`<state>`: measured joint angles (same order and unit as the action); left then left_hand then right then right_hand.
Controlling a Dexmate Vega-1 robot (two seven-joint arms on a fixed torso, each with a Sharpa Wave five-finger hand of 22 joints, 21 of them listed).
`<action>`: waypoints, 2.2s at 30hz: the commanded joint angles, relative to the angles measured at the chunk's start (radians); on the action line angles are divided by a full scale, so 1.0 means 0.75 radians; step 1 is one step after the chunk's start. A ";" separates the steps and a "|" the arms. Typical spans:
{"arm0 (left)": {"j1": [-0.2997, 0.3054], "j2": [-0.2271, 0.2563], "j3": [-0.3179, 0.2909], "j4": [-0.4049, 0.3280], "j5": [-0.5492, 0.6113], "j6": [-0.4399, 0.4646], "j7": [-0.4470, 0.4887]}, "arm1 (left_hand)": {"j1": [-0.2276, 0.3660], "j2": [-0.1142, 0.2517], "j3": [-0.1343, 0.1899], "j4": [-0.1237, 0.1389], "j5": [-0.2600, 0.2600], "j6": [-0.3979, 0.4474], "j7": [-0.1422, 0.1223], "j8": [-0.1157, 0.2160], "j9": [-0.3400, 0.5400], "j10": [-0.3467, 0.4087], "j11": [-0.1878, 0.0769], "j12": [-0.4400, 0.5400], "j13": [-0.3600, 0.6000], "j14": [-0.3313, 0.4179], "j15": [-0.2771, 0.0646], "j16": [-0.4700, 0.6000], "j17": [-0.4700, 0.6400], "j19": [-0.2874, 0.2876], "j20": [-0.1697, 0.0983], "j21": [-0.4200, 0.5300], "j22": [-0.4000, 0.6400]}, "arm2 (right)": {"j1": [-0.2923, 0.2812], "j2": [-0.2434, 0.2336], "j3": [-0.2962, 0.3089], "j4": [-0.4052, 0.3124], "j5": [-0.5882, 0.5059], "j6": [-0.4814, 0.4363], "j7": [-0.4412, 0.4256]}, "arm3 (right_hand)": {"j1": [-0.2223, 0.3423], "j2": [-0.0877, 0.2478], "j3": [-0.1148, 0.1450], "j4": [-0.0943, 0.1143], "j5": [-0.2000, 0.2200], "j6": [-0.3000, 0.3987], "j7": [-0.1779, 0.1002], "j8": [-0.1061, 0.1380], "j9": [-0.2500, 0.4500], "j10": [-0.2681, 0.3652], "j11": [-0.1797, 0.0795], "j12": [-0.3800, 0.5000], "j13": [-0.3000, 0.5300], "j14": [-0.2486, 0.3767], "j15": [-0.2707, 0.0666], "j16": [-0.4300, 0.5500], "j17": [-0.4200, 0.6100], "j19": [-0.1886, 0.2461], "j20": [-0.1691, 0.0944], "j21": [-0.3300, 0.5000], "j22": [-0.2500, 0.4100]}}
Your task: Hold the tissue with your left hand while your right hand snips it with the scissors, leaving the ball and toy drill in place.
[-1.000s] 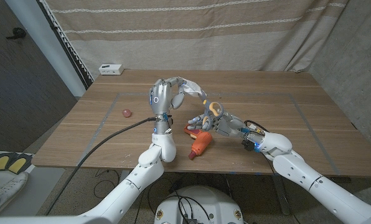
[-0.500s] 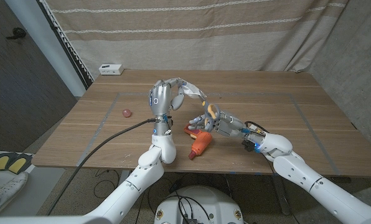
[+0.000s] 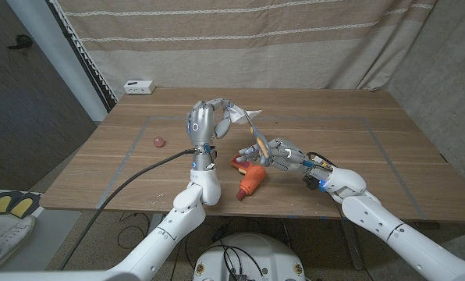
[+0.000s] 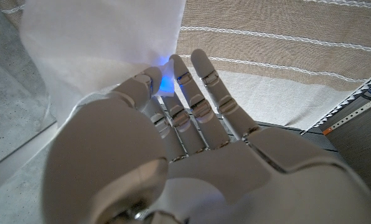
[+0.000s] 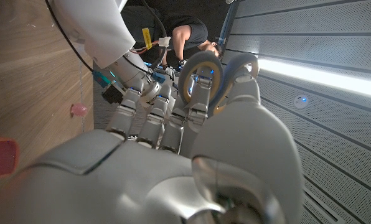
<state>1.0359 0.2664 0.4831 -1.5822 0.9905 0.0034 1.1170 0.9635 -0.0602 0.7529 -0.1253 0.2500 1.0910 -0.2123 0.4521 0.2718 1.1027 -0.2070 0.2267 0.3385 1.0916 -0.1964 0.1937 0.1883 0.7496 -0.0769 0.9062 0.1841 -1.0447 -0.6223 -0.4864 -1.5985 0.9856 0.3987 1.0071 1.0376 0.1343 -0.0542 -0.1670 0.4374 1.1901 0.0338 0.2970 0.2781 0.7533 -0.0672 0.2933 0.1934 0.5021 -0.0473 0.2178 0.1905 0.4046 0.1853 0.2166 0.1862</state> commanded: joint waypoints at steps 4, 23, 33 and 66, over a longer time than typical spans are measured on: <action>0.017 -0.018 -0.036 0.007 0.008 -0.023 0.000 | -0.004 -0.001 0.006 0.005 0.009 -0.007 0.000 0.011 0.007 0.003 -0.001 0.003 0.002 -0.008 -0.057 0.004 0.006 0.000 -0.113 0.007 0.002 | -0.005 0.014 0.006 0.005 0.021 -0.016 -0.007 | 0.084 0.042 0.018 0.000 -0.011 0.010 0.008 0.015 0.014 0.053 -0.035 0.010 0.002 0.022 -0.013 0.007 0.005 0.015 -0.012 0.011 0.004; 0.051 -0.083 -0.126 0.032 0.032 -0.078 0.000 | -0.004 -0.001 0.007 0.004 0.009 -0.012 0.000 0.013 0.005 0.004 -0.001 0.004 -0.002 -0.006 -0.057 0.005 0.006 -0.002 -0.114 0.011 0.002 | -0.015 0.030 0.031 0.003 0.057 -0.031 0.001 | 0.097 0.040 0.028 0.013 -0.027 0.005 0.003 0.022 0.029 0.050 -0.037 0.006 0.002 0.024 -0.002 0.004 0.009 0.022 -0.017 0.012 0.004; 0.067 -0.109 -0.167 0.050 0.037 -0.129 0.000 | -0.004 -0.002 0.006 0.003 0.007 -0.011 0.000 0.015 0.004 0.006 -0.001 0.005 -0.003 -0.005 -0.057 0.005 0.007 -0.003 -0.113 0.014 0.002 | -0.027 0.050 0.042 -0.002 0.070 -0.027 -0.013 | 0.096 0.037 0.029 0.022 -0.037 0.001 -0.001 0.025 0.038 0.045 -0.038 0.002 0.001 0.020 0.011 -0.001 0.010 0.022 -0.017 0.011 0.005; 0.184 -0.076 -0.245 -0.074 0.040 -0.151 0.000 | -0.008 0.000 0.008 0.003 0.000 -0.016 0.000 0.018 -0.003 0.006 0.000 0.004 -0.009 -0.008 -0.058 0.004 0.006 -0.010 -0.110 0.020 0.001 | 0.005 0.135 0.053 0.082 0.087 -0.005 0.017 | 0.103 0.032 0.038 0.035 -0.059 -0.001 -0.004 0.039 0.061 0.046 -0.044 -0.003 0.001 0.022 0.013 -0.006 0.013 0.022 -0.020 0.008 0.005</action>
<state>1.1395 0.2097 0.3266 -1.6024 1.0071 -0.1023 1.1170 0.9635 -0.0601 0.7554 -0.1227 0.2500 1.0805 -0.2124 0.4589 0.2692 1.1027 -0.2069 0.2267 0.3292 1.0916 -0.1965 0.1937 0.1883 0.7479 -0.0789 0.9138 0.1813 -1.0516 -0.5405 -0.4490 -1.5630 1.0523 0.3853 1.0047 1.0572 0.1148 -0.0287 -0.1455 0.3946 1.1872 0.0358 0.3175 0.3194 0.7552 -0.0716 0.2884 0.1907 0.5199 -0.0429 0.2138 0.1979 0.4146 0.1751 0.2242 0.1885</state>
